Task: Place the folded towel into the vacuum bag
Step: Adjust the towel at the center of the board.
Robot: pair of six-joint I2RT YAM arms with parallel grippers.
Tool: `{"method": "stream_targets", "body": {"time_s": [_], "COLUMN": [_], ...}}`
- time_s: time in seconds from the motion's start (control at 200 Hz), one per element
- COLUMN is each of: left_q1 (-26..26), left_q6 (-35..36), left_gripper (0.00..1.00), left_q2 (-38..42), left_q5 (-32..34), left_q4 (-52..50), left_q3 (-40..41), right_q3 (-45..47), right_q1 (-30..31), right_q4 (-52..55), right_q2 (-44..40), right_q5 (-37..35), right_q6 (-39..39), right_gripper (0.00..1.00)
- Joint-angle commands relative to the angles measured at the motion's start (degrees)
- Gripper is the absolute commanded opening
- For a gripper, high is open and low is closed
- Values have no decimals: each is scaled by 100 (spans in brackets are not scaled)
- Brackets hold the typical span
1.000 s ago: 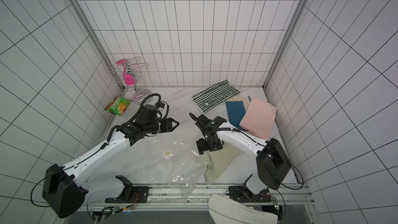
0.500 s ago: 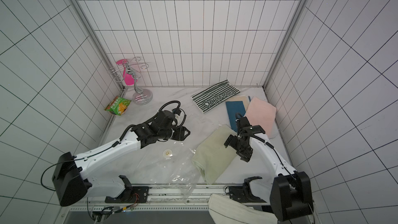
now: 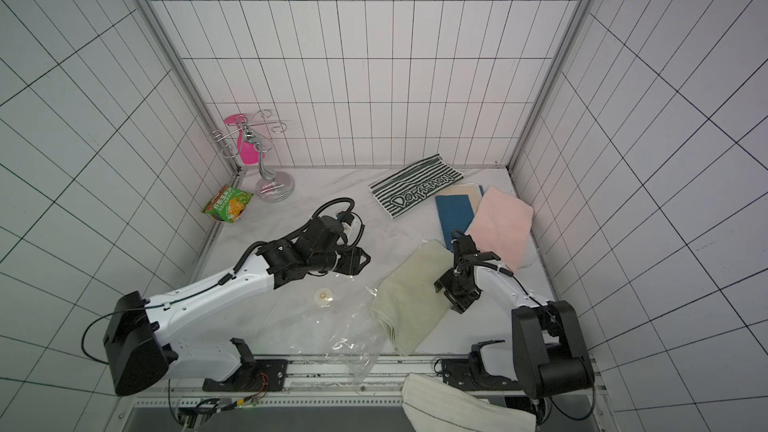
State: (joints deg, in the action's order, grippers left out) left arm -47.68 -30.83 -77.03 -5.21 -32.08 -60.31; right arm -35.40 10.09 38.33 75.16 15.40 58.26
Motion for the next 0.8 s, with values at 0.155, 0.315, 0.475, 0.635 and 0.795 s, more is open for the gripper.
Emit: {"method": "stream_targets", "body": {"time_s": [0.155,0.315,0.475,0.635,0.795], "left_q1": [-22,-7,-4,-13,-22], "left_q6": [-40,168,140,7,7], "left_gripper": [61,62,63,63,62], "left_q2": [-103,-1,-119,-548,-693], "left_q5": [-36,108,35,-350,-421], "left_q4": [-195,-289,104,81,17], "left_q3": [-240,-245,-254,-631,-725], "right_q3": [394,-777,-1976,-2096,-2274], "right_q1": [-125,-149,-180,-167,-165], "right_q4": [-1322,241,2023,2182,1845], "right_q2": [-2,-817,61,397,1157], "right_q5": [32,-998,-2121,-3182,-3330], "right_q6": [-80,-1505,-2847,-2959,-3013], "right_gripper": [0,0,0,0,8]}}
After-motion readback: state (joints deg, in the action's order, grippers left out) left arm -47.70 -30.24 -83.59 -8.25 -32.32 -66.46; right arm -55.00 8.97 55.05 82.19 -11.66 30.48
